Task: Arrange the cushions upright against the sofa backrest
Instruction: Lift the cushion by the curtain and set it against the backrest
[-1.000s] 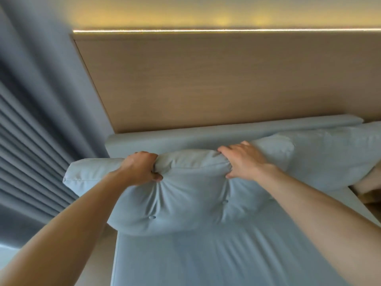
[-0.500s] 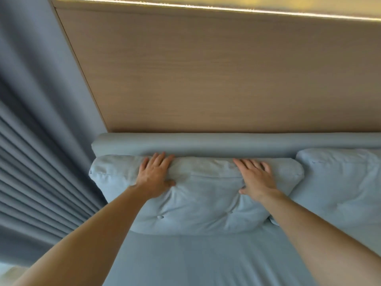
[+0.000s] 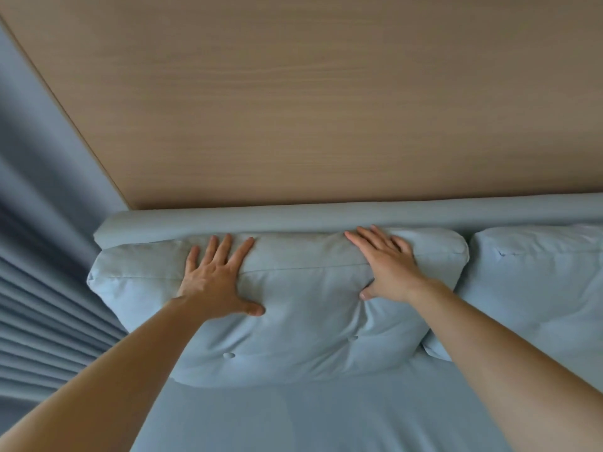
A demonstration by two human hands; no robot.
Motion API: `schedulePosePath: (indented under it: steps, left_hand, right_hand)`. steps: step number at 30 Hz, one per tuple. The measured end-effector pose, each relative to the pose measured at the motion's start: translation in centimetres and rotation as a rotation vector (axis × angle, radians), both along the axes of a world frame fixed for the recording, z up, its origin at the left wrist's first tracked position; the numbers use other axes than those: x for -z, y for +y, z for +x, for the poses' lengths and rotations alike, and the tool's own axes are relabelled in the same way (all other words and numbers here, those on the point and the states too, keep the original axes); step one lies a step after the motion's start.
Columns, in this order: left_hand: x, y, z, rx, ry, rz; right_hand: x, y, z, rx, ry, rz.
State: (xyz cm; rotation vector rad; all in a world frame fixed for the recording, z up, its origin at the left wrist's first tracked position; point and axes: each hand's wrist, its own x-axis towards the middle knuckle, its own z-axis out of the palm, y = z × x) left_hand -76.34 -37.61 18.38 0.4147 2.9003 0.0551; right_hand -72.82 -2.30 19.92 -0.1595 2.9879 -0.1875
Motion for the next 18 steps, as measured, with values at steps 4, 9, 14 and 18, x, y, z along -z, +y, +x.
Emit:
schedulePosePath:
  steps: [4, 9, 14, 18]
  left_hand:
    - [-1.9, -2.2, 3.3, -0.012, 0.253, 0.146]
    - [-2.4, -9.0, 6.4, -0.568, 0.402, 0.455]
    - [-1.8, -10.5, 4.3, -0.665, 0.202, 0.482]
    - [-1.6, -10.5, 2.5, -0.582, 0.213, 0.41]
  right_hand:
    - [-0.1, 0.6, 1.7, -0.049, 0.05, -0.005]
    - [-1.1, 1.1, 3.3, -0.097, 0.098, -0.058]
    - [-1.4, 2.5, 4.5, 0.021, 0.074, 0.159]
    - [-1.1, 1.9, 4.1, 0.042, 0.057, 0.203]
